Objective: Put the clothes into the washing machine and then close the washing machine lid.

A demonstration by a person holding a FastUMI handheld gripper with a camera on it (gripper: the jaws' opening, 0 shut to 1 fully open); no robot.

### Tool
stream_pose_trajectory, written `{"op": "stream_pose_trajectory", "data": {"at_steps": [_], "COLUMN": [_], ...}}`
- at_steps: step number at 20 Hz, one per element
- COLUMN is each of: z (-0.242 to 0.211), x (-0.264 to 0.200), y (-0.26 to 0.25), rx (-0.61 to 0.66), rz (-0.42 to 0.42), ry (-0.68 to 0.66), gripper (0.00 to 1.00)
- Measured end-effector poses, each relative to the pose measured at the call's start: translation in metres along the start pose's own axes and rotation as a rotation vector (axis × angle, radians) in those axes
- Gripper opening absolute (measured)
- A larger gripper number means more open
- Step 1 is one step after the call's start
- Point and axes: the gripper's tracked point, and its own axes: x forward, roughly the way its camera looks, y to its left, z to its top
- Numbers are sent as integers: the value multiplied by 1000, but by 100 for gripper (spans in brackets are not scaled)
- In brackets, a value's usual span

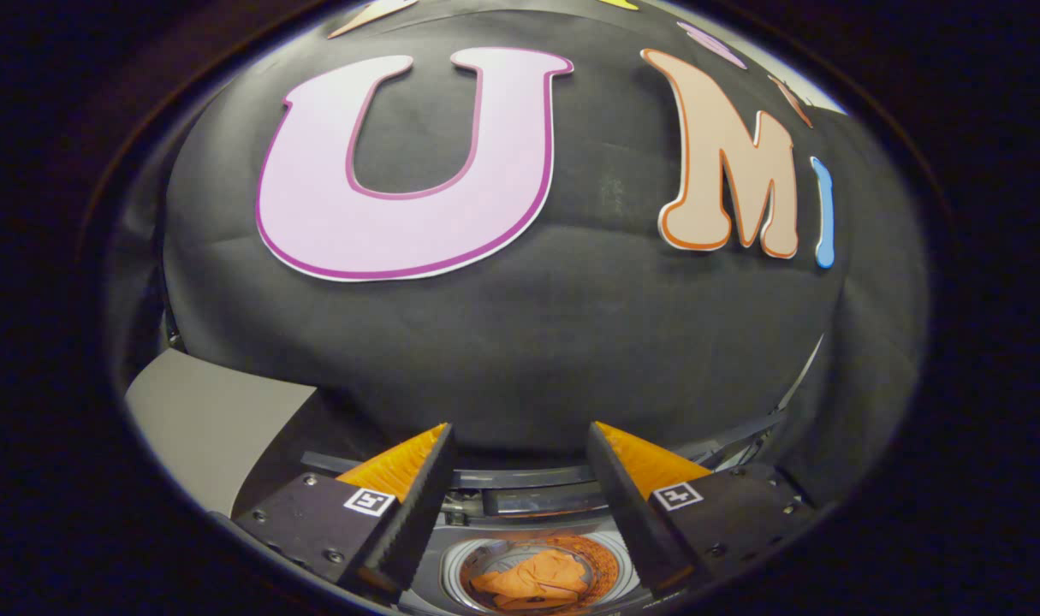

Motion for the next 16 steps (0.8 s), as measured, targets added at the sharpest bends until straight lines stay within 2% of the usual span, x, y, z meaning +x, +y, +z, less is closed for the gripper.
{"op": "stream_pose_trajectory", "data": {"at_steps": [6,16], "z": [1,-5], "x": [2,6], "y": [-2,-5], "rx": [3,-5], "rz": [-7,1], "ry": [-12,40], "gripper": [94,96]}}
